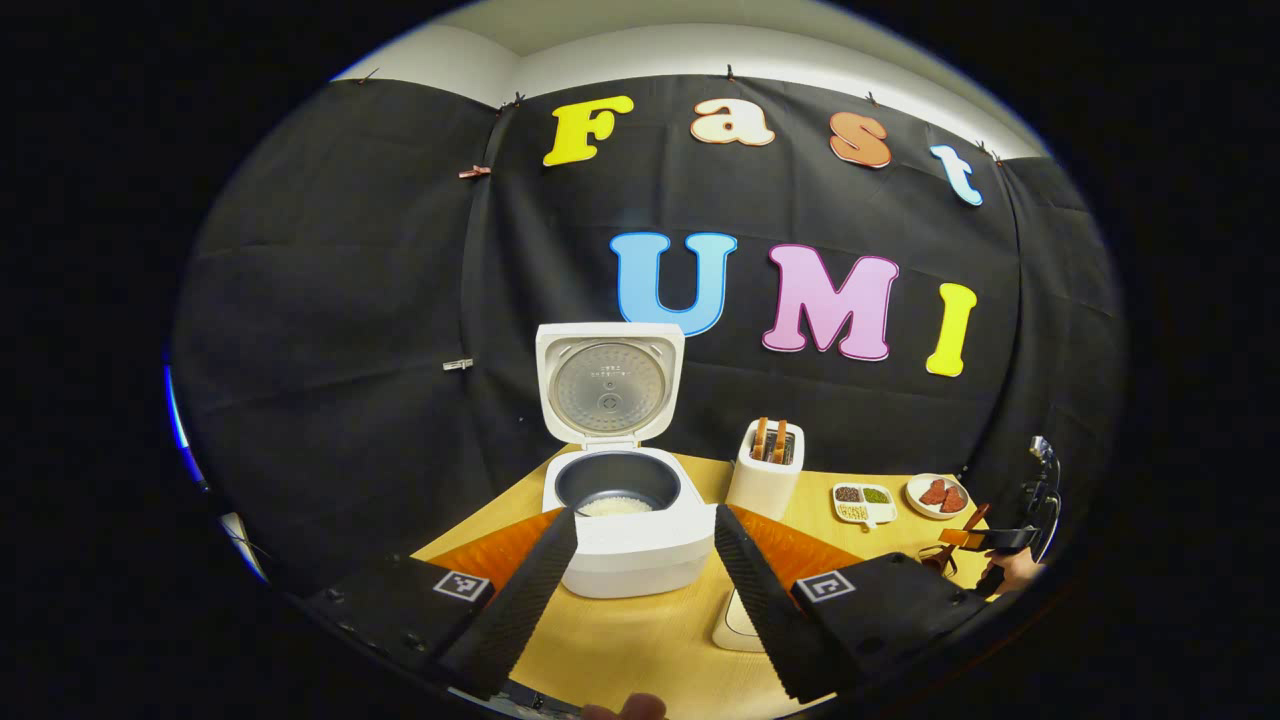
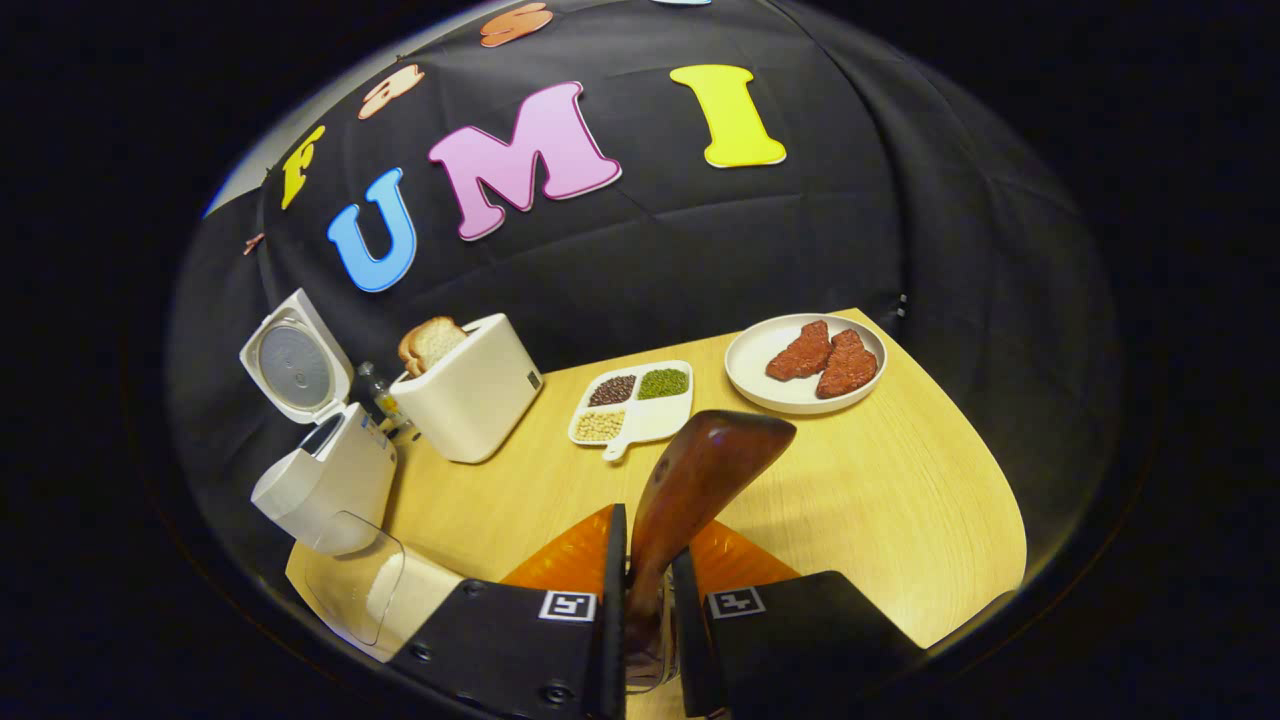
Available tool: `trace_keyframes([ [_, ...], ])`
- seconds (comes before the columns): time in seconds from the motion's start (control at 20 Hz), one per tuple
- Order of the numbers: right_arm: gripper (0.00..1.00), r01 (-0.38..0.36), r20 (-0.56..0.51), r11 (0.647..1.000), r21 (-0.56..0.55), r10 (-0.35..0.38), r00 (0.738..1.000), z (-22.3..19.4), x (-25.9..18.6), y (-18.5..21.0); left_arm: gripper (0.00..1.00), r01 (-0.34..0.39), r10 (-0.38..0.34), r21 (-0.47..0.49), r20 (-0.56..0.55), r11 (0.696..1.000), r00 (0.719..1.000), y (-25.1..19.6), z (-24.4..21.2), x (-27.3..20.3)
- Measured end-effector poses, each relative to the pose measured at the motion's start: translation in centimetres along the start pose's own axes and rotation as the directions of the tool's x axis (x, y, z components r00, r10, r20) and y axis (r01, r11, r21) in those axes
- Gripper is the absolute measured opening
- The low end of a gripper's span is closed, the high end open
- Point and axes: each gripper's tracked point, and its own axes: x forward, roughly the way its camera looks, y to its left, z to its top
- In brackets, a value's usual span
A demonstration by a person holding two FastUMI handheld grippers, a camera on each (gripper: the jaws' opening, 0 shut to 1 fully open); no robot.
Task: Close the left gripper, press the button to open the rice cooker; take a wooden spoon from the chopstick holder with the right hand, scoop a spoonful of rice and pour it into the rice cooker, then put the wooden spoon back into the chopstick holder.
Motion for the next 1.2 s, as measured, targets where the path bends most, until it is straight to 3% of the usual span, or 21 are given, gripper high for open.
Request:
trace_keyframes([
  [0.05,0.17,-0.001,0.011,1.000,-0.005,0.001,1.000,0.0,-0.7,0.1,0.95,-0.007,0.007,-0.003,0.000,1.000,1.000,0.4,0.0,-0.1],
  [0.1,0.25,-0.015,0.015,1.000,-0.002,0.015,1.000,-0.1,-1.2,0.6,0.95,-0.010,0.010,-0.003,-0.002,1.000,1.000,0.6,-0.1,-0.2],
  [0.15,0.16,-0.025,0.010,1.000,0.000,0.025,1.000,-0.7,-1.7,1.1,0.95,-0.013,0.013,-0.003,-0.005,1.000,1.000,0.9,-0.2,-0.2],
  [0.2,0.25,-0.020,-0.007,1.000,-0.006,0.020,1.000,-1.6,-1.6,1.1,0.95,-0.015,0.015,-0.002,-0.009,1.000,1.000,1.1,-0.4,-0.2],
  [0.3,0.25,-0.019,-0.028,1.000,0.018,0.019,0.999,-2.7,-1.1,1.3,0.95,-0.015,0.015,-0.009,-0.018,1.000,1.000,1.4,-0.6,-0.3],
  [0.35,0.19,-0.011,-0.030,0.999,0.037,0.012,0.999,-2.7,-0.8,1.4,0.95,-0.015,0.014,-0.014,-0.023,1.000,1.000,1.6,-0.7,-0.3],
  [0.4,0.27,0.015,-0.027,0.999,0.047,-0.014,1.000,-2.1,-0.6,0.9,0.96,-0.015,0.014,-0.018,-0.024,1.000,1.000,1.7,-0.8,-0.2],
  [0.45,0.20,0.041,-0.024,0.997,0.069,-0.039,0.999,-2.2,-0.3,0.7,0.96,-0.014,0.014,-0.022,-0.025,1.000,1.000,1.8,-0.7,-0.2],
  [0.6,0.14,0.075,-0.033,0.991,0.109,-0.072,0.997,-2.0,-1.0,0.5,0.96,-0.005,0.004,-0.026,-0.025,1.000,1.000,2.2,-0.9,-0.3],
  [1.0,0.12,0.117,0.117,0.989,0.088,-0.127,0.985,4.7,-5.8,1.3,0.96,0.077,-0.077,-0.027,-0.007,0.997,0.997,4.7,-0.8,-0.1],
  [1.2,0.12,0.093,0.202,0.993,0.071,-0.105,0.974,8.6,-9.2,5.7,0.96,0.134,-0.133,-0.032,0.011,0.991,0.991,6.6,-0.6,0.5],
])
